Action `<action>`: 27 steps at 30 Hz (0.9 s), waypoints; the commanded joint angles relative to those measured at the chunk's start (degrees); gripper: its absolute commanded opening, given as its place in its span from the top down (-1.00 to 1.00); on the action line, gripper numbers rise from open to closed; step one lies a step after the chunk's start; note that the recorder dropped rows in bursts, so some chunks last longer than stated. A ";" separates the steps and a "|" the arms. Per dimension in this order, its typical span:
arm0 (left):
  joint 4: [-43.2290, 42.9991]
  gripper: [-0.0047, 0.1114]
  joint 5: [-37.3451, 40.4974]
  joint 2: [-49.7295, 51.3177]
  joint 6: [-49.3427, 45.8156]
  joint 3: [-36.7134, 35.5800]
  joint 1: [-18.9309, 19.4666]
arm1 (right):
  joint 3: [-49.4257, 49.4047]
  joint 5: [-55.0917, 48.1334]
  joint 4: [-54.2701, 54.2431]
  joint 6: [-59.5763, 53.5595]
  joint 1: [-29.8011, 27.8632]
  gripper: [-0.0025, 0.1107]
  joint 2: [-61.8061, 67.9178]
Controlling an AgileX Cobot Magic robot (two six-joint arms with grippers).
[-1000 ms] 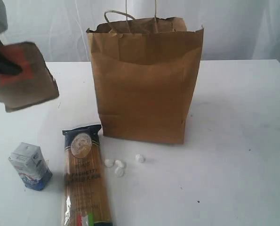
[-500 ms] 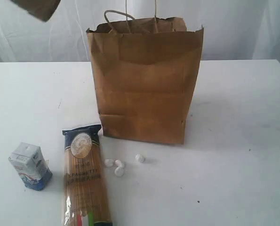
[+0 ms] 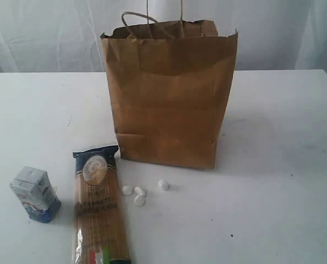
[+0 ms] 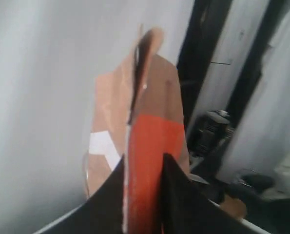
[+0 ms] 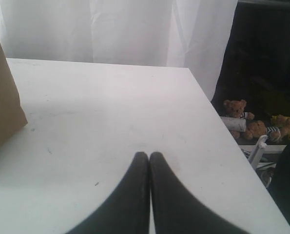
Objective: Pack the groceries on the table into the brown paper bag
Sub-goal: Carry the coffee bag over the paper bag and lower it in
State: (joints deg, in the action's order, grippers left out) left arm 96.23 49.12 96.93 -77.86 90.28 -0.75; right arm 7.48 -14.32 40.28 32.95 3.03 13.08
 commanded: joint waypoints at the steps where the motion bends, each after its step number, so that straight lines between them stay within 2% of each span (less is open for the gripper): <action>1: 3.72 0.92 14.33 5.83 -2.54 2.48 0.05 | -0.21 0.62 0.00 0.30 -0.18 0.96 0.18; 3: 3.72 0.92 18.40 8.28 -4.70 3.36 0.05 | -0.21 0.62 0.00 0.30 -0.18 0.96 0.18; 6: 3.72 0.92 19.49 10.20 -7.03 4.87 -0.58 | -0.21 0.62 0.00 0.30 -0.18 0.96 0.18; 14: 3.72 0.92 14.71 13.99 -12.35 10.36 -8.70 | -0.21 0.49 0.00 0.70 -0.18 0.96 0.18; 18: 3.72 0.92 18.14 15.73 -12.35 10.36 -9.19 | -0.21 0.49 0.00 0.70 -0.18 0.96 0.18; 25: 3.72 0.92 18.60 17.71 -12.12 10.36 -9.34 | -0.21 0.49 0.00 0.70 -0.18 0.96 0.18; 27: 0.56 0.92 18.48 17.68 -12.12 10.36 -9.93 | -0.21 0.49 0.00 0.70 -0.18 0.96 0.18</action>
State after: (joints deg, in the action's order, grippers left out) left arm 96.27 64.54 115.15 -89.96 100.00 -9.97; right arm 7.48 -14.32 40.28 33.40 3.03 13.08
